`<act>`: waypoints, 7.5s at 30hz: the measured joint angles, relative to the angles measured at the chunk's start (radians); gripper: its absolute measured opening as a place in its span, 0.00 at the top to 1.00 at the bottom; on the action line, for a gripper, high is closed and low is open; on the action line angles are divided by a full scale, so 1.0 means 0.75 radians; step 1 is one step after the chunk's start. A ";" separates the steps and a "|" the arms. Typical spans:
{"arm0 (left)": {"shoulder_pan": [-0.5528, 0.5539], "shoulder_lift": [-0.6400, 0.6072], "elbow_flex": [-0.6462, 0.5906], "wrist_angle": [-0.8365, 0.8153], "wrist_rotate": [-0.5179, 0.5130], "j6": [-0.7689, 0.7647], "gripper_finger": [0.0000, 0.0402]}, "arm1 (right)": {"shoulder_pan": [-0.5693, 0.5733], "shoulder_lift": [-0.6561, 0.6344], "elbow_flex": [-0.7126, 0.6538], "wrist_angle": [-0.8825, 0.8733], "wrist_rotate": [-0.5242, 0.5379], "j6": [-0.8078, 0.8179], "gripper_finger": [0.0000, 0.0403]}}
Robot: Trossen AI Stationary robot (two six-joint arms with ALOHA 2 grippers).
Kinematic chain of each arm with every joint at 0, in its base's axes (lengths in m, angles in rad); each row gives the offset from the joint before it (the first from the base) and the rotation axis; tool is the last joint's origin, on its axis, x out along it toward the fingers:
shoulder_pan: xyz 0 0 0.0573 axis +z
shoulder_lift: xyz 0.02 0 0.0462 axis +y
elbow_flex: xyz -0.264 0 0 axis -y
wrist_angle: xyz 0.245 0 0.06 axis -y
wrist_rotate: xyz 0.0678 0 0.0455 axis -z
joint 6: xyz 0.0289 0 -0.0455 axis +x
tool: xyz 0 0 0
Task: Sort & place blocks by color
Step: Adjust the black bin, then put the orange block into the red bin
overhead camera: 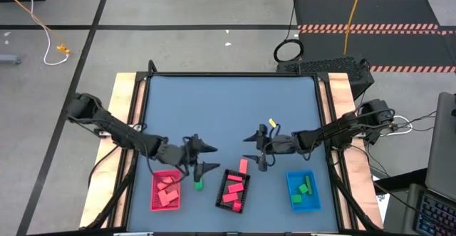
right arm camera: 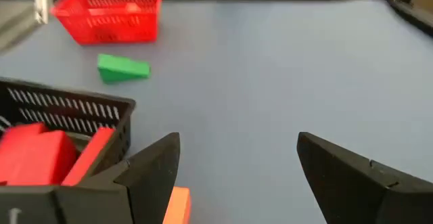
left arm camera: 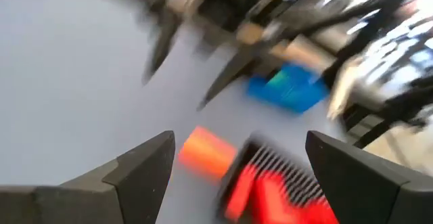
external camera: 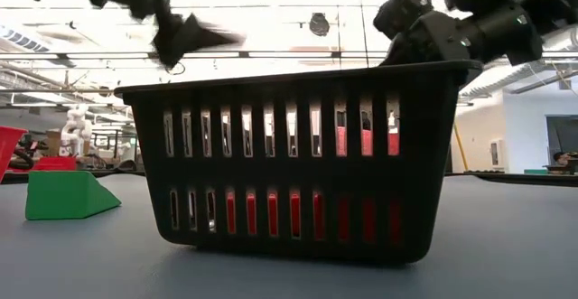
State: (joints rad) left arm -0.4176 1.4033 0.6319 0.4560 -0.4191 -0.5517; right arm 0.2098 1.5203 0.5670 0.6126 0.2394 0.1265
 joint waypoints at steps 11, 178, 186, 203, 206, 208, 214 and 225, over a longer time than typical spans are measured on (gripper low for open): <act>0.005 -0.072 0.168 -1.000 0.094 -0.607 0.17 | -0.094 -0.016 0.295 -0.294 0.000 -0.235 0.28; -0.150 0.571 0.629 -1.038 0.396 -0.665 0.17 | 0.421 0.115 0.314 -0.430 0.205 -0.107 0.28; -0.149 0.571 0.629 -1.051 0.357 -0.674 0.17 | 0.413 -0.030 0.314 -0.586 0.275 -0.151 0.28; -0.083 0.570 0.629 -1.119 0.299 -0.648 0.17 | 0.344 -0.051 0.314 -0.691 0.301 -0.130 0.28; -0.068 0.570 0.629 -1.118 0.298 -0.636 0.17 | 0.344 -0.051 0.314 -0.692 0.300 -0.126 0.28; -0.060 0.570 0.629 -1.118 0.298 -0.631 0.17 | 0.343 -0.051 0.314 -0.693 0.299 -0.128 0.28; -0.057 0.570 0.629 -1.119 0.291 -0.626 0.17 | 0.320 -0.051 0.314 -0.766 0.299 -0.130 0.28; -0.071 0.533 0.629 -1.335 0.349 -0.600 0.17 | 0.139 -0.050 0.360 -0.955 -0.107 -0.350 0.28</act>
State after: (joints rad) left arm -0.4706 1.8031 1.1038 -0.5449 -0.1574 -1.0020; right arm 0.3143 1.4826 0.8370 -0.1035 0.1593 -0.1364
